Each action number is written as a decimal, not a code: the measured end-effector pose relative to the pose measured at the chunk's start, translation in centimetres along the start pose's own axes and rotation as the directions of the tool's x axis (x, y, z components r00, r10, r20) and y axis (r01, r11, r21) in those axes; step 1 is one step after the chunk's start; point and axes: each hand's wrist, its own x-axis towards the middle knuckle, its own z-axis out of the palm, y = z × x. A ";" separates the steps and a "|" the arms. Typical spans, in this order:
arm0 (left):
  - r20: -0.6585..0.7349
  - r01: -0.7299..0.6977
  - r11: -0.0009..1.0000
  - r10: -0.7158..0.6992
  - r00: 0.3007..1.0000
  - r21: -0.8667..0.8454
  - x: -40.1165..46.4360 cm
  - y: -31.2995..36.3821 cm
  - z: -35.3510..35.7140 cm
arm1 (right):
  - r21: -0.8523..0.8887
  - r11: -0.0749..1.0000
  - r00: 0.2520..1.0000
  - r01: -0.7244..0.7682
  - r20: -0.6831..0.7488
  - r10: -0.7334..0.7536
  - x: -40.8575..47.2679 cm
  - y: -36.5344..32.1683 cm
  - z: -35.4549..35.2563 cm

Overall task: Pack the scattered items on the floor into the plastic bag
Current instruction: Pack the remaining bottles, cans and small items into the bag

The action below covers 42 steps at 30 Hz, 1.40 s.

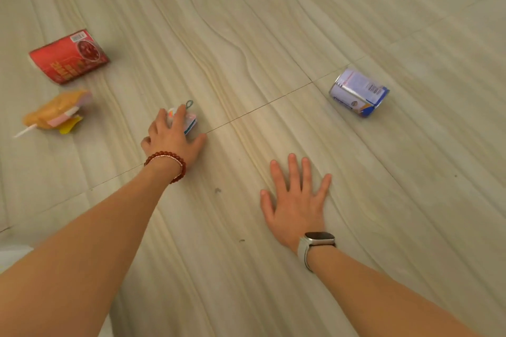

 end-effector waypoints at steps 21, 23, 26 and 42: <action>-0.011 -0.101 0.994 0.100 0.995 -0.038 -7.7 1.7 5.7 | 0.045 0.972 0.972 -0.231 -0.033 0.232 16.2 10.4 -8.8; 0.009 -0.097 0.994 0.097 0.995 -0.051 -7.6 1.7 5.7 | 0.035 0.953 0.953 -0.302 0.029 0.301 16.6 11.5 -8.5; 0.050 -0.105 0.993 0.108 0.993 -0.053 -7.8 1.8 5.3 | 0.006 0.977 0.977 -0.212 0.000 0.212 14.7 10.8 -8.0; -0.114 -0.192 0.899 0.159 0.981 -0.393 -14.9 -1.4 -6.2 | 0.215 0.977 0.952 -0.014 0.302 -0.053 -3.2 -1.8 -7.2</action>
